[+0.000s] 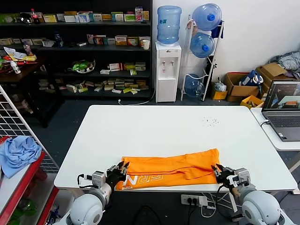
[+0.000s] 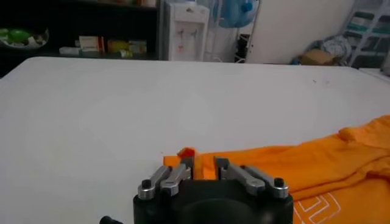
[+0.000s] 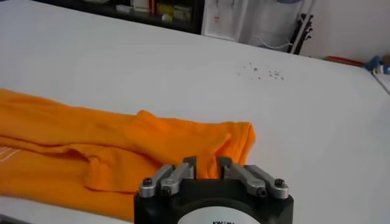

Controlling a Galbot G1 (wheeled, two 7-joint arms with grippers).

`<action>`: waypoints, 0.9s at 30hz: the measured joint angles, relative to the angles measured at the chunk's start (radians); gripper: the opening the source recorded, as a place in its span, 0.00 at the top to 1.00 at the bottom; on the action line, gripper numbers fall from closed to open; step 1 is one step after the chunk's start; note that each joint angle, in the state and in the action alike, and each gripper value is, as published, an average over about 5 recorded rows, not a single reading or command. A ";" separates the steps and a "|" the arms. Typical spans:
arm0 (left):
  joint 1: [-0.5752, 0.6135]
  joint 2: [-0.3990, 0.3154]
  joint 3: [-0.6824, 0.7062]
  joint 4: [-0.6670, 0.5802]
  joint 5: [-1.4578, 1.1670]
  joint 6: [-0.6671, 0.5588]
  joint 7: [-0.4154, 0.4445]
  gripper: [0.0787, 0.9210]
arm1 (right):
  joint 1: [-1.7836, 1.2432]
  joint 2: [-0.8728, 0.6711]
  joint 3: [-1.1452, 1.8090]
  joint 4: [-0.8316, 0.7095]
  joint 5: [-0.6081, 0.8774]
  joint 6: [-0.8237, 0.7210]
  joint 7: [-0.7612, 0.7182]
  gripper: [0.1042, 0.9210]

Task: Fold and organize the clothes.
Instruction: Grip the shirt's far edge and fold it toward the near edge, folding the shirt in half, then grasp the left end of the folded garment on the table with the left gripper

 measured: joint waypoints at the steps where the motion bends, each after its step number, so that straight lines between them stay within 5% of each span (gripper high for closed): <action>1: 0.005 -0.001 -0.003 -0.003 0.002 -0.001 -0.001 0.60 | -0.001 -0.001 0.000 0.004 0.000 -0.002 0.001 0.59; 15: 0.033 -0.055 -0.037 0.006 -0.060 0.007 -0.047 0.14 | -0.010 0.001 0.001 0.026 0.001 -0.015 0.015 0.14; 22: 0.041 -0.090 -0.038 0.040 -0.095 0.016 -0.068 0.12 | -0.015 0.002 0.005 0.037 0.002 -0.016 0.017 0.12; 27: 0.044 -0.103 -0.036 0.049 -0.103 0.017 -0.072 0.22 | -0.015 0.005 0.004 0.039 0.003 -0.018 0.019 0.12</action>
